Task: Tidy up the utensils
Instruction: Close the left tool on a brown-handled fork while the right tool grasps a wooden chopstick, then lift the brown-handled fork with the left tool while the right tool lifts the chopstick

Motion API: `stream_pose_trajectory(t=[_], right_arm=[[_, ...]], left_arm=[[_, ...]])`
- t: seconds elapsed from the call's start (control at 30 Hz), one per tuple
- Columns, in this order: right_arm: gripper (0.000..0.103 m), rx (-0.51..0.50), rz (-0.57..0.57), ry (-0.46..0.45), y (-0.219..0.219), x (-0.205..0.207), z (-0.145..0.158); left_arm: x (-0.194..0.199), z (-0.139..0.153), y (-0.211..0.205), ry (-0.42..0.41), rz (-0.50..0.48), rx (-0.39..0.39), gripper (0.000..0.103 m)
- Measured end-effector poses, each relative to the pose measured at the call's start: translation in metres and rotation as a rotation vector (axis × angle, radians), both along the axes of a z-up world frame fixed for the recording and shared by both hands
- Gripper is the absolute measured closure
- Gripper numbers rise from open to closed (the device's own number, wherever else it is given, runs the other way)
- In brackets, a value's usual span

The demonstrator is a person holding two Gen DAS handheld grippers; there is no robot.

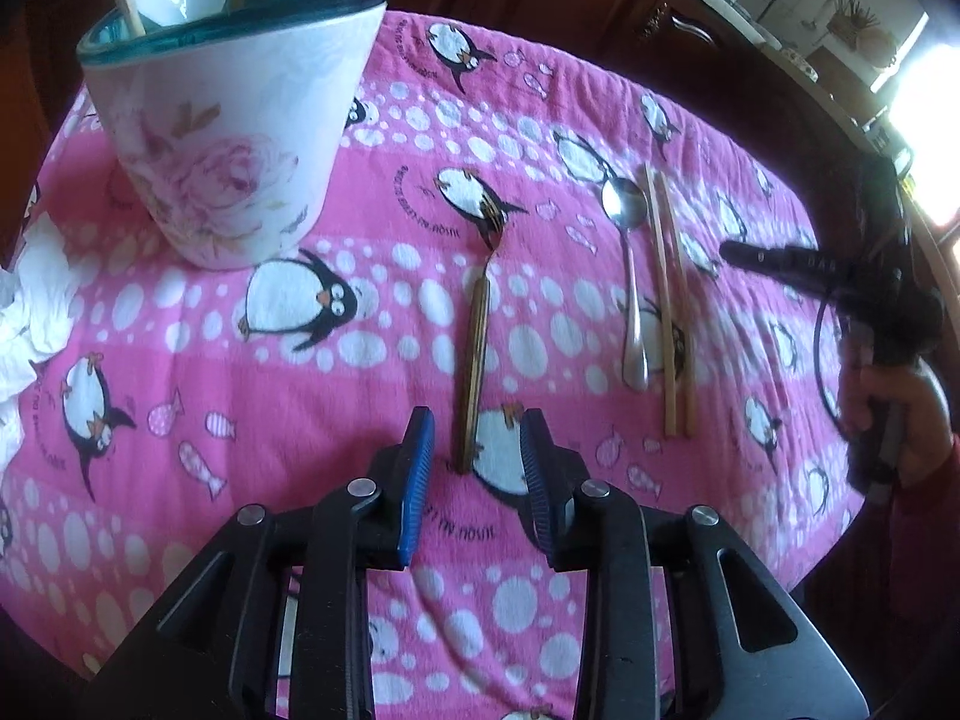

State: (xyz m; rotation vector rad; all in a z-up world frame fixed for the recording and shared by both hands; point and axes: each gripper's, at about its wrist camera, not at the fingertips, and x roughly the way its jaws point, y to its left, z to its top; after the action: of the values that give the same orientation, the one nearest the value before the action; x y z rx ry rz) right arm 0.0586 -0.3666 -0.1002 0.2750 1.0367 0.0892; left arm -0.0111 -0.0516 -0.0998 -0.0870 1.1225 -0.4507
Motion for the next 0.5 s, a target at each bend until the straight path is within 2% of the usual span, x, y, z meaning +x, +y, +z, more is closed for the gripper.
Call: stream_pose_trajectory(t=[0.17,0.3,0.5], right_arm=[[0.095,0.052,-0.006,0.0,0.003,0.009,0.0],[0.095,0.052,-0.034,-0.002,0.008,0.022,0.0],[0.095,0.038,-0.037,0.026,0.015,0.05,-0.008]], left_arm=[[0.0,-0.005,-0.008,0.015,-0.003,0.011,0.074],[-0.003,-0.009,-0.016,0.007,-0.003,0.048,0.074],[0.002,-0.01,-0.006,0.021,0.043,0.011,0.075]])
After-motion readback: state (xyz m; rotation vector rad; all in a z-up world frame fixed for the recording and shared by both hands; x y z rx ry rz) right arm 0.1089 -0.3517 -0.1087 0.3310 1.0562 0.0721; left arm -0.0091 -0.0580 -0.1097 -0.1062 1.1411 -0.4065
